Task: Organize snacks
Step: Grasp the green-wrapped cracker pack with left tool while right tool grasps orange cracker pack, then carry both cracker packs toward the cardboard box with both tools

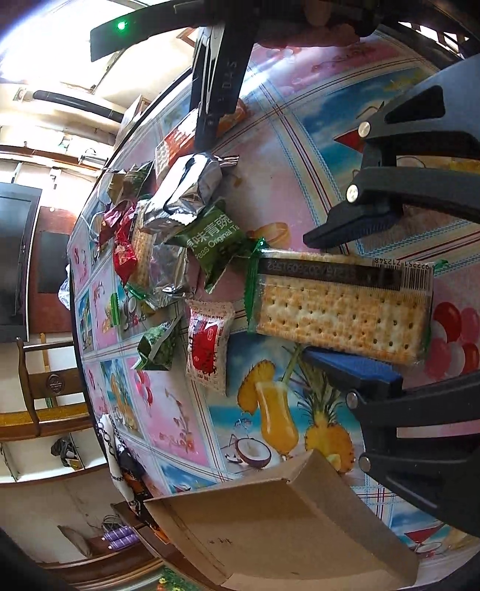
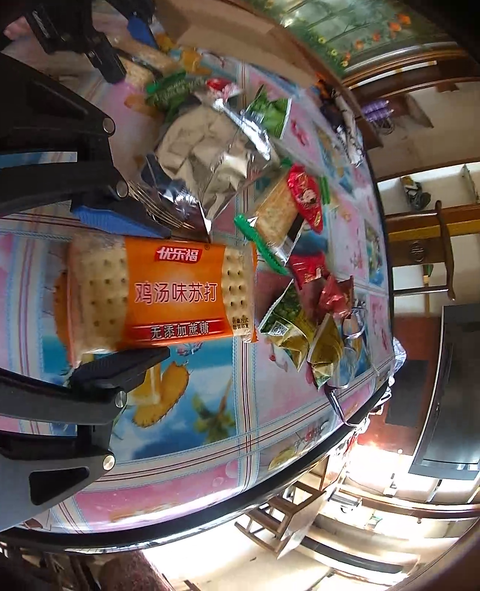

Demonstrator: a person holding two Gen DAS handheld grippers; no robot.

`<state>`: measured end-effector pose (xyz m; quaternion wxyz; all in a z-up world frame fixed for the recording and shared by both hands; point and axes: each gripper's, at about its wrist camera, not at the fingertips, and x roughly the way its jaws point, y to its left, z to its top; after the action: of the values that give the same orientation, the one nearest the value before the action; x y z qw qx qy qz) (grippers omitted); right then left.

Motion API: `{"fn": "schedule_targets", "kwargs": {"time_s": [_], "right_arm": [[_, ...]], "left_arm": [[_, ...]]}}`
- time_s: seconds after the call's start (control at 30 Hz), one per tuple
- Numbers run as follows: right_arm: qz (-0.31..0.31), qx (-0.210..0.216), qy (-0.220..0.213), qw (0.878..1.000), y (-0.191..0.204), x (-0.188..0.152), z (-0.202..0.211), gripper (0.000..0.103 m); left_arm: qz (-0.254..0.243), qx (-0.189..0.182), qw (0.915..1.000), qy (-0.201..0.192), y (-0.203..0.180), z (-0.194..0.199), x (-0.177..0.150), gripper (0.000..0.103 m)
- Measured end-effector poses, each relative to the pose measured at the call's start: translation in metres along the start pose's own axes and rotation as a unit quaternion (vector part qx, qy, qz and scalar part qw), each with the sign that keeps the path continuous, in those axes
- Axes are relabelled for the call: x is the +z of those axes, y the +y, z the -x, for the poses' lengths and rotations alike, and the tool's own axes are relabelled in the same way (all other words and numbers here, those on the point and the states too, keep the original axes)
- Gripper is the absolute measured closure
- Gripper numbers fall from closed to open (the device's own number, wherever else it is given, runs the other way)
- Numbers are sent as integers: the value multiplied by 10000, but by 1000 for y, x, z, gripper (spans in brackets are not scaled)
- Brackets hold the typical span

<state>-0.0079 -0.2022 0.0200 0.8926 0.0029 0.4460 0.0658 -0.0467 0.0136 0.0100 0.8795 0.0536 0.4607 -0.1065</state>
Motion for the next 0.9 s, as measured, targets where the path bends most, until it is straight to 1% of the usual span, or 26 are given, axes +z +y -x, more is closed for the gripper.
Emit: {"fn": "schedule_targets", "kwargs": {"time_s": [0.03, 0.1, 0.17, 0.27, 0.3, 0.43, 0.53, 0.7, 0.9], "right_arm": [[32, -55, -19, 10000, 1, -1, 0, 45], [42, -114, -92, 9999, 0, -3, 1, 46], [19, -143, -181, 9997, -2, -6, 3, 46], [-237, 48, -303, 9993, -11, -8, 11, 46], [-320, 127, -411, 9986, -15, -9, 16, 46], [-449, 231, -940, 9943, -19, -8, 38, 46], [-435, 478, -1138, 9914, -16, -8, 47, 46], [-222, 575, -1252, 9902, -4, -9, 53, 46], [-113, 673, -1347, 9885, 1, -8, 55, 46]], "left_arm": [[24, 4, 10000, -5, 0, 0, 0, 51], [108, 59, 9999, -38, 2, 1, 0, 58], [243, -67, 9997, -77, 7, 2, 0, 58], [486, -297, 9983, -144, 14, 5, 0, 58], [511, -334, 9980, -153, 14, 6, 1, 58], [532, -364, 9974, -335, 14, 17, 6, 58], [591, -365, 9966, -443, 18, 26, 8, 58], [752, -325, 9950, -564, 29, 36, 9, 58], [941, -292, 9927, -695, 47, 47, 8, 58]]}}
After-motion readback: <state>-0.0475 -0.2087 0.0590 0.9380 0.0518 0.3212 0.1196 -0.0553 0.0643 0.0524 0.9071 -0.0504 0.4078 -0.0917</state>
